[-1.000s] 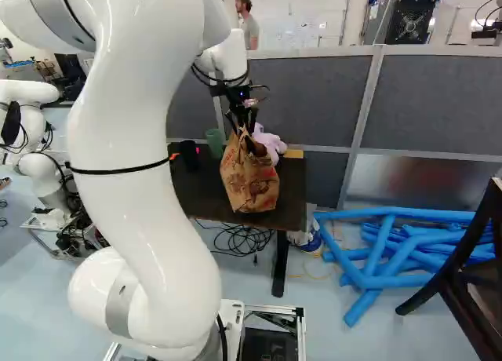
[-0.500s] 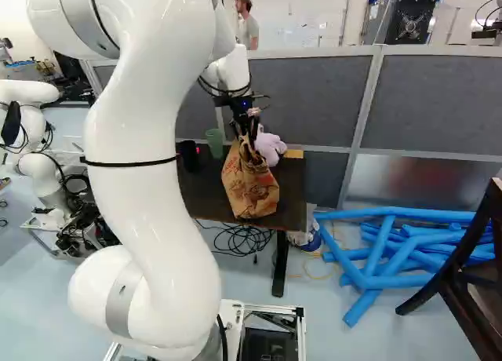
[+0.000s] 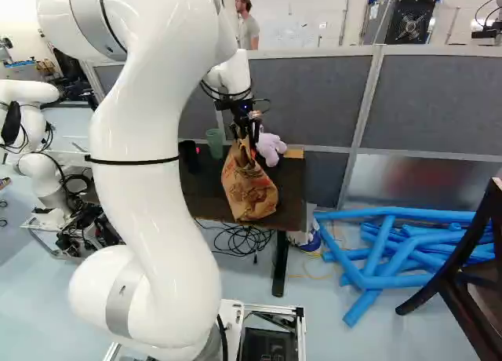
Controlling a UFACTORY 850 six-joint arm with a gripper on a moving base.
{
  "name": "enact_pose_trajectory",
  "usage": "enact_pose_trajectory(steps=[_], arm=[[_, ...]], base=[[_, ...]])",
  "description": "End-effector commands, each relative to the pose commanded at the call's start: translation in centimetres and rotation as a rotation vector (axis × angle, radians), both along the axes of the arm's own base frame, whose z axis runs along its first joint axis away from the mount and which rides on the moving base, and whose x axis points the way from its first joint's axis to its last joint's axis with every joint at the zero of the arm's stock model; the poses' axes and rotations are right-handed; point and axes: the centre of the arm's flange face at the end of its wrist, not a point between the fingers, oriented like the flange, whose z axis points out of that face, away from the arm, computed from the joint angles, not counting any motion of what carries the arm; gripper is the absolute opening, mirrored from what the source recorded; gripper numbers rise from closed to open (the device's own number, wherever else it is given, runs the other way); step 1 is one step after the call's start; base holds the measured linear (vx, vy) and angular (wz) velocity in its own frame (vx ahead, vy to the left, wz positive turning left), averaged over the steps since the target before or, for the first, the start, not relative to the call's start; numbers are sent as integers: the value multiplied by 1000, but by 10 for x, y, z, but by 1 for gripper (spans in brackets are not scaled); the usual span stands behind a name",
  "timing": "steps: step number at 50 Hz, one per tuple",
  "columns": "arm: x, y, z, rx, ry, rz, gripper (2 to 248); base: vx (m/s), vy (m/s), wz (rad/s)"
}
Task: Pick up the bag on the ground and place it on the table
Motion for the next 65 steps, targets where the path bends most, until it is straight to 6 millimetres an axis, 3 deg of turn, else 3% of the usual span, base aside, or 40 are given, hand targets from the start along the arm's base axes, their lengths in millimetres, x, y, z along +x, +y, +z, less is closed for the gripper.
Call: enact_pose_trajectory(steps=[1, 2, 6, 7, 11, 12, 17, 18, 22, 23, 27, 28, 39, 65], arm=[[0, 0, 0, 0, 0, 0, 40], [0, 0, 0, 0, 0, 0, 74], [0, 0, 0, 0, 0, 0, 74], [0, 0, 0, 0, 0, 0, 110], [0, 0, 0, 0, 0, 0, 110], [0, 0, 0, 0, 0, 0, 145], [0, 0, 0, 0, 0, 0, 145], [0, 0, 0, 0, 0, 0, 181], [0, 0, 0, 0, 0, 0, 181], [0, 0, 0, 0, 0, 0, 217], [0, 0, 0, 0, 0, 0, 217], [0, 0, 0, 0, 0, 0, 246], [-1, 0, 4, 0, -6, 0, 247], [-21, 9, 44, -4, -37, 12, 247]], base=[[0, 0, 0], [0, 0, 0], [0, 0, 0], [0, 0, 0], [0, 0, 0], [0, 0, 0], [0, 0, 0], [0, 0, 0], [0, 0, 0], [0, 0, 0], [0, 0, 0], [0, 0, 0], [0, 0, 0], [0, 0, 0]])
